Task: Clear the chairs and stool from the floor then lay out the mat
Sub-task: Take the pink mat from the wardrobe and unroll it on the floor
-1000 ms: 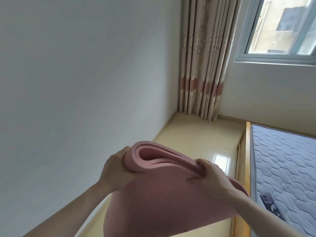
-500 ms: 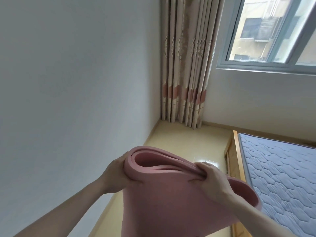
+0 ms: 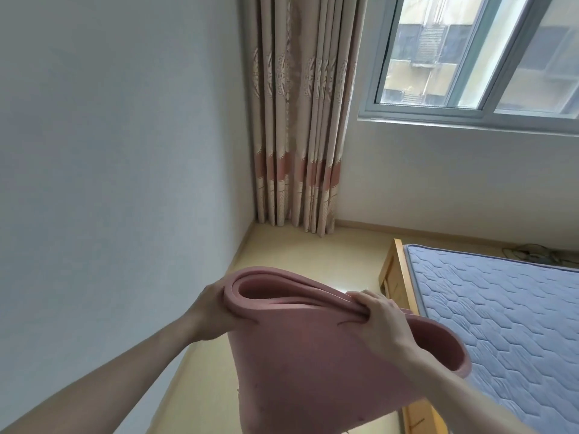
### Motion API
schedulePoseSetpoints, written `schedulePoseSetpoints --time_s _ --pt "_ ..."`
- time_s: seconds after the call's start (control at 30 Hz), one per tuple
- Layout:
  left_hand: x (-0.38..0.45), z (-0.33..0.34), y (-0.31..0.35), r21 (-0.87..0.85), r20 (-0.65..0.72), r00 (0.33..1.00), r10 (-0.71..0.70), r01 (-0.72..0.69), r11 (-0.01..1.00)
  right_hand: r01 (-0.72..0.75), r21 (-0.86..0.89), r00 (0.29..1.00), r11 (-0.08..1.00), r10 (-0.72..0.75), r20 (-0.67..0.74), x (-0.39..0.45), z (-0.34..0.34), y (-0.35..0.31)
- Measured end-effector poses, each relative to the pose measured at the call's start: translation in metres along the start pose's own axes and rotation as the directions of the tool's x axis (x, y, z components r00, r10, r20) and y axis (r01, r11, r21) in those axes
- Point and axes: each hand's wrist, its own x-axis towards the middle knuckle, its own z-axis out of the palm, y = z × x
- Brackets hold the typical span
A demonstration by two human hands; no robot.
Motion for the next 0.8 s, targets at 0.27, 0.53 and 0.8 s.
schedulePoseSetpoints --time_s 0.27,0.53,0.8 --pt "0.127 0.044 -0.001 0.038 -0.156 0.983 -0.098 0.105 0.994 -0.010 0.069 0.999 0.998 0.007 0.049 0.115 0.006 0.087" --pt "0.192 0.073 0.006 0.169 -0.377 0.920 -0.109 0.184 0.968 -0.057 0.078 0.995 0.995 0.050 0.092 0.194 0.014 0.128" --pt "0.257 0.058 -0.030 0.221 -0.530 0.836 -0.141 0.297 0.929 -0.369 0.276 0.929 0.887 0.342 0.143 0.248 0.034 0.154"
